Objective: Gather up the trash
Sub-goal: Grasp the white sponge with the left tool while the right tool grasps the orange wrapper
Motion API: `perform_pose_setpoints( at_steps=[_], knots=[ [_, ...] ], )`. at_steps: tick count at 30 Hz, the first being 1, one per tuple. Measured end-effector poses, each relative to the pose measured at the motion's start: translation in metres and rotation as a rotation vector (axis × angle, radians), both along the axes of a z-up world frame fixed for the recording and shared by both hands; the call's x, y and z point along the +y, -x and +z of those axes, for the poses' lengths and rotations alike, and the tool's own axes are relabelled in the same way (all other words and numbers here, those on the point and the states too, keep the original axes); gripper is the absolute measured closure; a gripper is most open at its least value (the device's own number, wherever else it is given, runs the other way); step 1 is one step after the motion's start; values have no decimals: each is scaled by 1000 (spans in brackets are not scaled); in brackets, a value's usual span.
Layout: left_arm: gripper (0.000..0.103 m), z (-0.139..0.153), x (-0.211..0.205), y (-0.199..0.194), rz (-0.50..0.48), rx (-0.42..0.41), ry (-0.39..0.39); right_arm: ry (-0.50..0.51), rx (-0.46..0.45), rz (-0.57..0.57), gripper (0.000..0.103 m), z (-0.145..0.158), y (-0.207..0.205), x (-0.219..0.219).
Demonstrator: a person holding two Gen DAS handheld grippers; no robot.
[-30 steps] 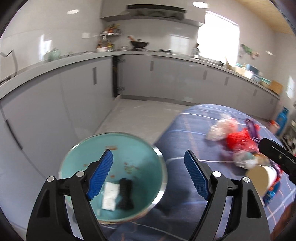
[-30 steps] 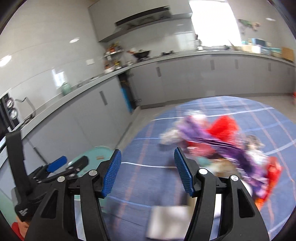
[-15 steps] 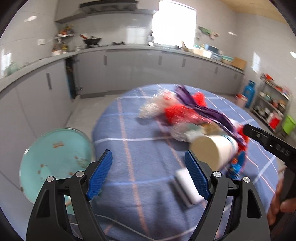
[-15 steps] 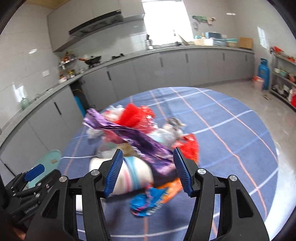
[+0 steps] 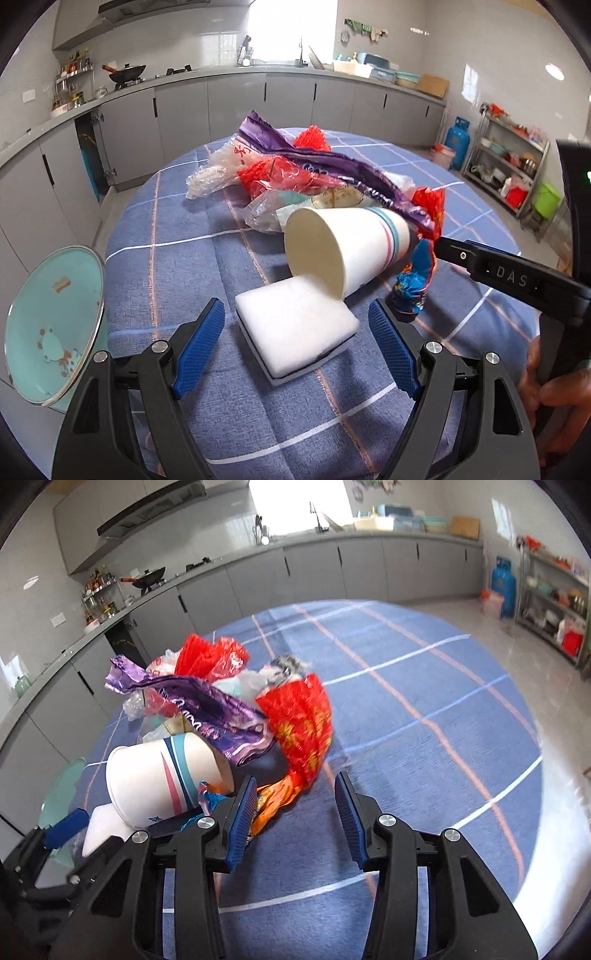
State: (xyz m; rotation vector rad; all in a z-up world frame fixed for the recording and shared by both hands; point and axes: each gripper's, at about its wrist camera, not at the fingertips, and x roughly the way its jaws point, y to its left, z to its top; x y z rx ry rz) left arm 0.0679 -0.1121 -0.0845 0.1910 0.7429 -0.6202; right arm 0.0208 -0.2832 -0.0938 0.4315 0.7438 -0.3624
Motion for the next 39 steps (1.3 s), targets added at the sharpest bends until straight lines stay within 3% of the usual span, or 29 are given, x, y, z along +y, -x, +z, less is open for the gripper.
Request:
perform_pose_setpoints(
  at_steps=[4,11,13,14,18,19,23,27,33,39],
  knots=[
    [24,-9,-1,-9,30,33,-18,-40,5,20,58,-6,-9,1],
    [24,-17,7,-16,42,86,24,-105,3,34,58,-8,-17,-3],
    [29,-17,8,-15,36,85,27,-134,-2,41,62,-11,-17,-6],
    [37,-17,8,-14,23,85,36,-140,-5,41,63,-11,-17,-6],
    [41,-18,8,-12,7,99,55,-116,-4,52,73,-7,-13,-2],
    [42,-18,9,-12,7,102,60,-118,-6,55,82,-7,-12,-2],
    [45,-16,15,-13,12,114,90,-89,-25,31,84,2,-3,-2],
    [45,-4,22,-9,46,51,83,-62,-60,-6,92,16,11,-7],
    [45,17,38,-5,96,-31,110,-18,-103,-23,93,35,21,-8],
    [45,28,50,-8,133,-56,131,23,-142,-39,102,51,29,-6]
  ],
)
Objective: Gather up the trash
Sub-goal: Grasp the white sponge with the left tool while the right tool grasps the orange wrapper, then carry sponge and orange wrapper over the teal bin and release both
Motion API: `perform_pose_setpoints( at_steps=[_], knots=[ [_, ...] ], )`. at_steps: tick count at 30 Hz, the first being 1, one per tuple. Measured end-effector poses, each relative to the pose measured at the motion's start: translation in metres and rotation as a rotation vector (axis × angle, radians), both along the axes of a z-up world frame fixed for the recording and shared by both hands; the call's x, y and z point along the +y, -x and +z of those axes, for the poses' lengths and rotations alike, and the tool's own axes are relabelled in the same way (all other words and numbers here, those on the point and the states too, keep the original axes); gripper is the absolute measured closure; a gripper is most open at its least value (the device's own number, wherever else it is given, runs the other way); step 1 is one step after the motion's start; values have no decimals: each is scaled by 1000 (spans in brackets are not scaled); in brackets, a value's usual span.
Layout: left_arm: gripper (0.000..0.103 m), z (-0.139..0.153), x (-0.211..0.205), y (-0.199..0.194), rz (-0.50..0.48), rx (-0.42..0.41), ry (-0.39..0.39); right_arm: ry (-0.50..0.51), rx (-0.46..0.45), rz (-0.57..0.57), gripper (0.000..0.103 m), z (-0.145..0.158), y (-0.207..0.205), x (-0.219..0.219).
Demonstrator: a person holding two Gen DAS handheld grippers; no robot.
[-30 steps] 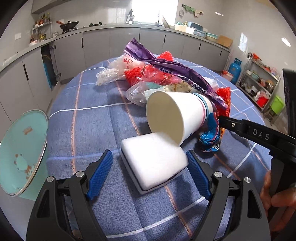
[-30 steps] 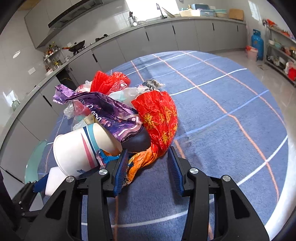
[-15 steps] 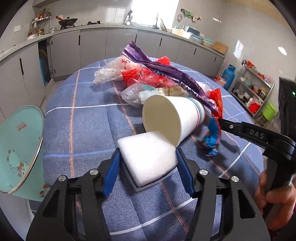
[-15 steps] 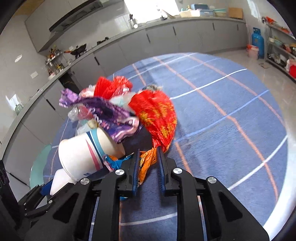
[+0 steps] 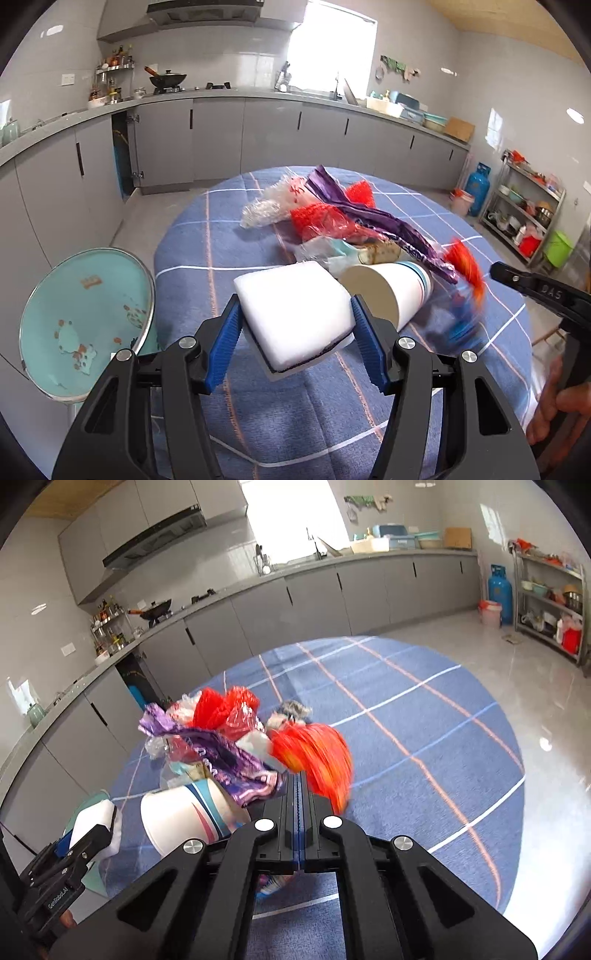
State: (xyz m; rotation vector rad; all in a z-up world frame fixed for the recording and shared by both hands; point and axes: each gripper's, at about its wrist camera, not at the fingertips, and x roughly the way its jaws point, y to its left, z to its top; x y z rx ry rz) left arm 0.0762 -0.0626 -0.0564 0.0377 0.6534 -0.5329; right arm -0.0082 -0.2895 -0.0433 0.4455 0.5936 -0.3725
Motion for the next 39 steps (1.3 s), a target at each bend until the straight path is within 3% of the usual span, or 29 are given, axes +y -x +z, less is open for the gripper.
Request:
perform_pose_setpoints(
  at_steps=[4,5,7,8,17,18,19,23,25,33,35,36,37,39],
  knots=[
    [44,1,-1,0,5,3,6,-13,0,-15,100,1,1,-3],
    [44,1,-1,0,4,1,4,-33,0,-34,93,-2,3,-7],
    [44,1,0,1,8,-3,1,-41,26,-58,58,-8,2,-12],
    [44,1,0,1,10,-2,4,-45,41,-74,56,-12,2,-14],
    [44,-1,7,-4,35,2,8,-129,149,-24,57,-51,-27,-11],
    [44,0,9,-5,40,2,10,-121,153,-16,64,-53,-30,-10],
    [44,0,10,-7,43,2,12,-117,156,-7,81,-53,-31,-9],
    [44,0,14,-9,58,5,18,-123,160,10,91,-53,-31,-9],
    [44,0,14,-9,60,4,20,-112,149,3,101,-49,-28,-8],
    [44,5,19,-8,67,-4,35,-56,71,-40,102,-20,-14,-12],
    [44,5,18,-6,64,-7,33,-85,88,-32,87,-25,-16,-14],
    [44,5,18,-6,63,-8,30,-94,95,-34,70,-28,-18,-15],
    [44,5,18,-5,62,-9,29,-106,100,-33,60,-32,-19,-15],
    [44,6,19,-5,65,-16,25,-130,111,-19,54,-37,-22,-12]
  ],
)
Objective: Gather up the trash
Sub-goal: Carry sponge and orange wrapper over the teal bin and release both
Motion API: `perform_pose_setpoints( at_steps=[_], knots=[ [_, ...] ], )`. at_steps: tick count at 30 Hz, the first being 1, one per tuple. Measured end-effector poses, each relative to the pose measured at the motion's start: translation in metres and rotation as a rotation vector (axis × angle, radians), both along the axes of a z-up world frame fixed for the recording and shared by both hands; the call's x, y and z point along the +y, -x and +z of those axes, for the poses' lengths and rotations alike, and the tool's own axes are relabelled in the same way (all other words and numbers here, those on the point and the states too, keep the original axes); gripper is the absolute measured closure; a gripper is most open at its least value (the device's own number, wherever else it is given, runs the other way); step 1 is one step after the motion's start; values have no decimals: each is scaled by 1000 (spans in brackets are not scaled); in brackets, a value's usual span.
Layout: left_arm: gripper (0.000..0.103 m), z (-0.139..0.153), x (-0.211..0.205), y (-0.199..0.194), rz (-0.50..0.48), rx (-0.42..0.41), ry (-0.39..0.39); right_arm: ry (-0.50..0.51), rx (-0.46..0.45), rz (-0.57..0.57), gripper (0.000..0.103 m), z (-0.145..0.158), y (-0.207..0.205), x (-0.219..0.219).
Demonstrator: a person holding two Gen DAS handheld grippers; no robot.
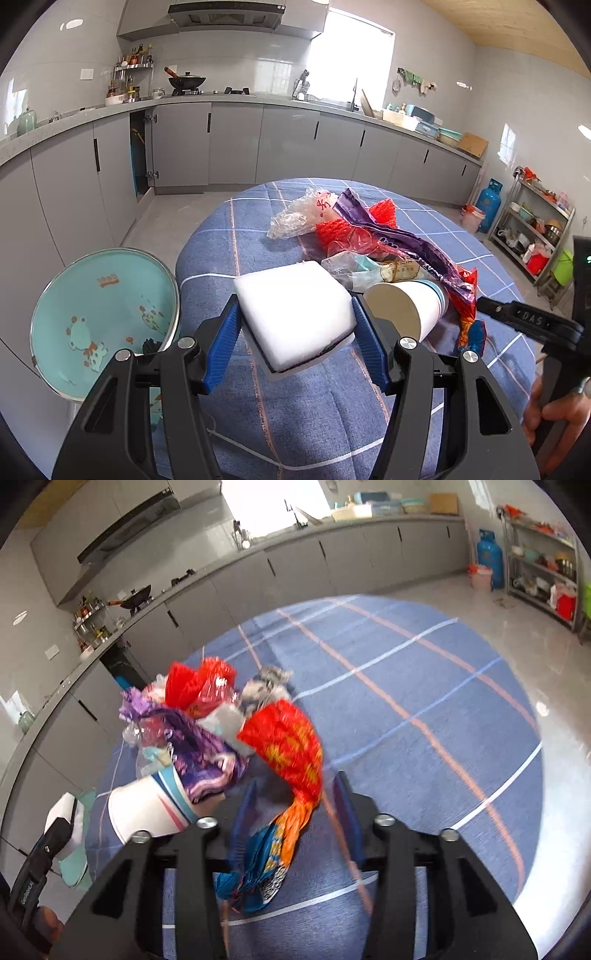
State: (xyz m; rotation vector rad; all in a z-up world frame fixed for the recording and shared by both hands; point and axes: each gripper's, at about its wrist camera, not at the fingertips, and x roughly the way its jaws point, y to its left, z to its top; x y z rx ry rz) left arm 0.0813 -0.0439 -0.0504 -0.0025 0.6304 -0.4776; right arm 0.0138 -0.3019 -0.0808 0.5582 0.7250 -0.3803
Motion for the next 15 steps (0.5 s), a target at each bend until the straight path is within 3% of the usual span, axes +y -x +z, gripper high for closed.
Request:
perform_pose_setpoints(
  at_steps=[5,7,8,9,15],
  knots=[
    [44,-2,3,-3,17,4,2,-43,64,46,55,-20,-15,7],
    [44,-3,3,-3,20,6,0,-10,73,60,63,-22,-17,10],
    [44,-3,3,-4,20,7,1,-8,76,64,74,-22,-17,10],
    [44,-3,3,-3,20,8,3,-30,77,63,78,-23,-16,7],
    [44,0,6,-3,22,-4,14,-9,2,-33,83,0,8,-5]
  ],
)
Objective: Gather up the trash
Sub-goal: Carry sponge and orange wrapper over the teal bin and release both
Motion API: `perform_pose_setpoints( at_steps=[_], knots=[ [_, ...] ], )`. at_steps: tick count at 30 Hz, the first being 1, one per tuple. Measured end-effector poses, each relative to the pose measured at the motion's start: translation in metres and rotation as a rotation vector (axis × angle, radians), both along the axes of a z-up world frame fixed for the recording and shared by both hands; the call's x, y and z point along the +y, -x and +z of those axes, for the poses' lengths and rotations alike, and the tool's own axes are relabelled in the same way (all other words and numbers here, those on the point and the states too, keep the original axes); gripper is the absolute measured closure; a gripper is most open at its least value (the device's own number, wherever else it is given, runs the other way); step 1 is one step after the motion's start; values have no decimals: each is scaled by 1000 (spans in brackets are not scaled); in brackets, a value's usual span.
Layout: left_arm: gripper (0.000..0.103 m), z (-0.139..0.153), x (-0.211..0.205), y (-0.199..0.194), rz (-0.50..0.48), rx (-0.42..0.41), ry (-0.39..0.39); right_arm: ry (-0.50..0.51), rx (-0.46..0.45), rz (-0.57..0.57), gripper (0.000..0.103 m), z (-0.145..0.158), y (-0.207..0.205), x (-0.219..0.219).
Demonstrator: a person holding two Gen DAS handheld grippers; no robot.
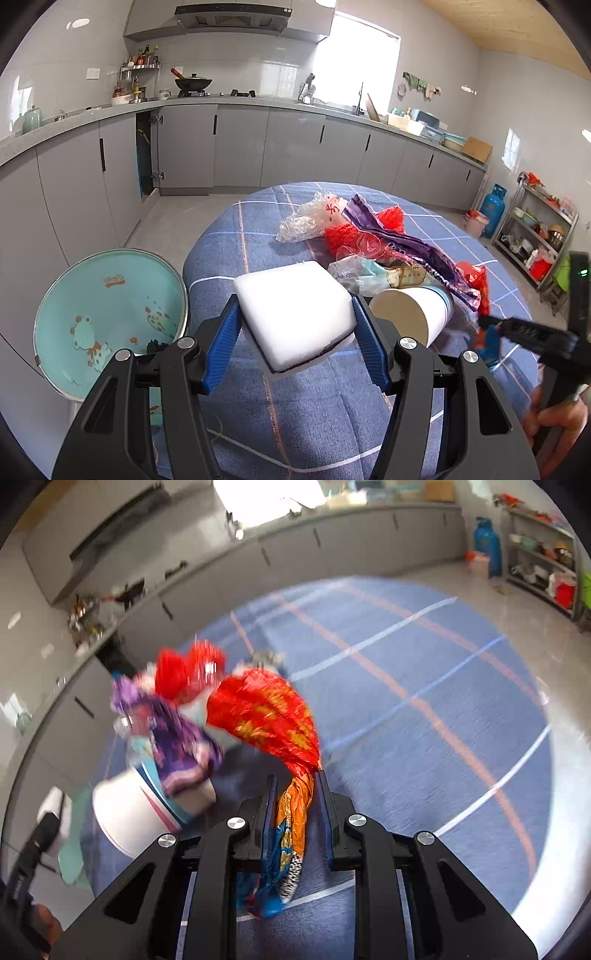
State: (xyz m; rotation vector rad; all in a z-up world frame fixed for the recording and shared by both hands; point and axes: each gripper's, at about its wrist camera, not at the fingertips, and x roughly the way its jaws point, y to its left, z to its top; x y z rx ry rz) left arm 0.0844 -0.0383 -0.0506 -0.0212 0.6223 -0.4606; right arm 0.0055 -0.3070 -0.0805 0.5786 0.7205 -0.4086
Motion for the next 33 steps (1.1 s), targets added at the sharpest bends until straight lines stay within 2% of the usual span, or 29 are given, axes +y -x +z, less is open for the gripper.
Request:
perform_pose_setpoints(
  at_steps=[5,10,16,23,33],
  knots=[
    [44,2,4,0,19,-7,1,102,-88,-25,83,31,13,7],
    [44,7,13,0,54,-22,0,152,-159,71,83,53,3,34],
    [44,14,33,-4,129,-47,-33,148,-178,238,83,60,-35,78],
    [44,16,80,-16,237,-44,-52,145,-184,397,83,64,-78,133],
    [43,6,143,-44,371,25,-37,109,-146,581,83,53,-125,210]
  ],
)
